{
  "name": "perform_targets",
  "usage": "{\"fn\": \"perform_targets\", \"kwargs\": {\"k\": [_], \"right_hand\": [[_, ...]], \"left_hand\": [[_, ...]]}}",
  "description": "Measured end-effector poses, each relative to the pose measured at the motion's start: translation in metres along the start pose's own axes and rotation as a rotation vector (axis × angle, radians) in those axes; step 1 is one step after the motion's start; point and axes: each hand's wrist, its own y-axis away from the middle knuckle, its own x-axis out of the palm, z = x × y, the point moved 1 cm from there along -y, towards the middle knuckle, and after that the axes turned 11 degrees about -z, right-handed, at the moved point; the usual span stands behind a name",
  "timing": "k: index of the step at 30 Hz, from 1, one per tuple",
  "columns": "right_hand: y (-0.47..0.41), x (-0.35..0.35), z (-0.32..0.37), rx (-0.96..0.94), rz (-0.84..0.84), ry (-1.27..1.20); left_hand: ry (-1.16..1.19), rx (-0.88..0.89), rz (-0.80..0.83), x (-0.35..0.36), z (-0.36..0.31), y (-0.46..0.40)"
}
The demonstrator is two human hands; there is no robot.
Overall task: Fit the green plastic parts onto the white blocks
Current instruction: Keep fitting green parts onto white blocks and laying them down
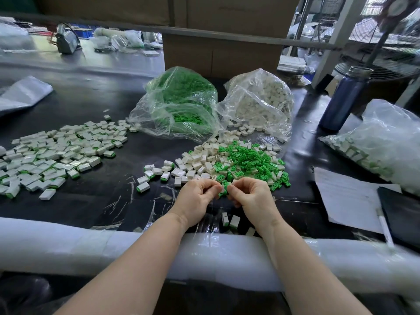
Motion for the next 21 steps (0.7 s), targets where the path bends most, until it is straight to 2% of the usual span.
{"fn": "perform_targets", "kwargs": {"k": [5,13,21], "right_hand": [[0.0002,0.0014,-0.0002,-0.032,0.027,0.102],[-0.0001,-0.0001,0.0003,-0.001,-0.029,-0.087],[0.0002,0.0001,0.0003,-0.044,0.038,-0.090]], "left_hand": [[-0.038,-0.011,0.046,0.0009,-0.0004,0.0012],[-0.001,-0.026,0.007,0.0044,-0.0006,0.0020],[-0.020,-0.018,-0.037,0.0021,-0.0026,0.0024]]}}
